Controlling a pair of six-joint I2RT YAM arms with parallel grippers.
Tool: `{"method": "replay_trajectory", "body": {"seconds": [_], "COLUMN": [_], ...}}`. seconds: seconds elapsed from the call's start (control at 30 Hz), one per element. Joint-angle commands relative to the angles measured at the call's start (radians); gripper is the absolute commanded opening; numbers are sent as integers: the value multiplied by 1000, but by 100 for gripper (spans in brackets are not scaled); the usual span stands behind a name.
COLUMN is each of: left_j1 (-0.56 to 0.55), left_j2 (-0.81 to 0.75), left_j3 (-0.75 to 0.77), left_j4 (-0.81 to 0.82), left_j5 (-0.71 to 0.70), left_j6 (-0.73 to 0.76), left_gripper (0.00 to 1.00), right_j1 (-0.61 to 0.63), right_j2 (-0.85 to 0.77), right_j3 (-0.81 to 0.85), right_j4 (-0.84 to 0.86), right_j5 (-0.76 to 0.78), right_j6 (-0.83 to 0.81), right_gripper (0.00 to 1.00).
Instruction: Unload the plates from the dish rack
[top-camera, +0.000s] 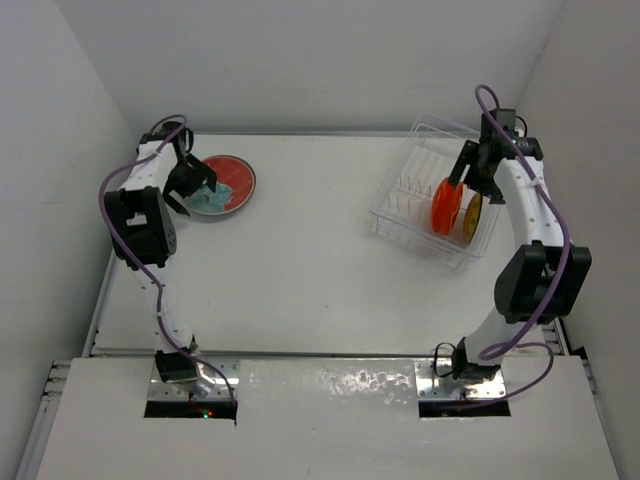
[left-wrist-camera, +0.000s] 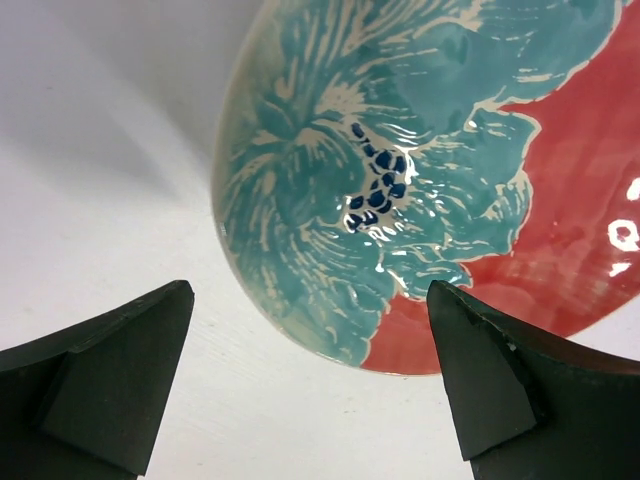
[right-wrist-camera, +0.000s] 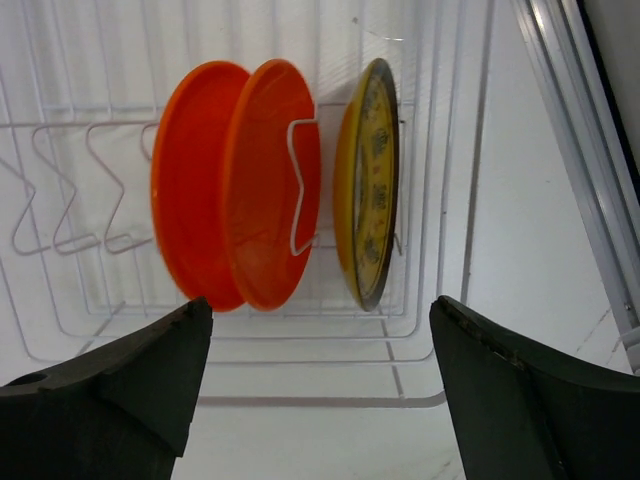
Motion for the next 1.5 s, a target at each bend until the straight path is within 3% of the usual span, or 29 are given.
{"method": "replay_trajectory", "body": {"seconds": [0.0,0.2,0.27,0.43,0.57,0.67,0.7,1.07,1.13,1.23,1.3,1.33,1.37,1.43,1.47], "left_j1": [11,7,6,-2,-17,-45,-66,-137,-135,-178,-224,-258,-275,-308,-342], "left_j2": [-21,-161,-251,-495,-606,-661,-672,-681,-675,-657,-603,-582,-533,-497,-476], "left_j3": [43,17,-10,-197,-311,-331,-331,-159,-121,-80,9,51,127,187,225], "left_j4": [-57,-33,10,191,231,227,231,231,250,302,279,258,198,143,92], "left_j5": [-62,-72,-49,124,272,280,281,306,316,382,384,379,376,353,338], "left_j6": [26,84,126,201,215,212,210,79,34,-64,-101,-113,-118,-121,-115], "left_gripper": [100,100,100,100,100,100,100,100,100,100,100,100,100,100,100], "right_j1": [-27,-41,-49,-56,-62,-62,-62,-62,-61,-38,58,129,271,437,591], "right_j2": [13,76,77,102,123,87,73,-113,-136,-186,-173,-156,-103,-49,-15], "right_j3": [14,-21,-55,-102,-117,-147,-150,0,33,-4,23,54,157,255,298], "right_j4": [35,79,122,193,190,220,224,179,191,303,291,247,114,-3,-43], "right_j5": [24,27,29,-11,-25,-33,-30,-65,-129,-397,-511,-501,-456,-305,-213], "right_j6": [16,11,12,-6,-24,-27,-27,-38,-64,-136,-225,-368,-455,-672,-719], "right_gripper": [85,78,68,58,40,12,8,3,3,0,0,0,2,3,1]}}
